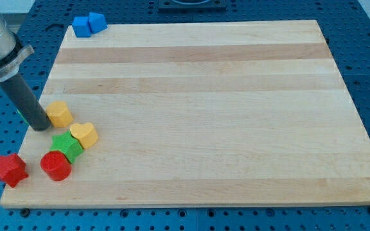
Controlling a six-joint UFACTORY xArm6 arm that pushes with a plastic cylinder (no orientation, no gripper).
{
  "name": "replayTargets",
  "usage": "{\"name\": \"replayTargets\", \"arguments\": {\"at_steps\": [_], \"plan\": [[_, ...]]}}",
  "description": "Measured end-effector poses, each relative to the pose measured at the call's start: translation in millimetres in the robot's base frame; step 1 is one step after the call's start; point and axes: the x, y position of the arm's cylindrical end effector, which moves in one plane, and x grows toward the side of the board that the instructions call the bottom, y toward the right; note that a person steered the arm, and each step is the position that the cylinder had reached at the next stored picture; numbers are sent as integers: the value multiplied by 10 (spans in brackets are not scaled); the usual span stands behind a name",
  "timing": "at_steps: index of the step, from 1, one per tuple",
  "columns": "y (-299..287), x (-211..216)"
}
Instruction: Push green circle towards top left of the board
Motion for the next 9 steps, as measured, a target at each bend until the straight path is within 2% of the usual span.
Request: {"name": "replayTargets", "arguments": {"at_steps": [1,2,3,4,6,7,8,9], "plan": [[89,143],[6,504],[-298,502],[-296,361],[-296,-583],[-211,-875],[-281,-742],[-298,-827]]}}
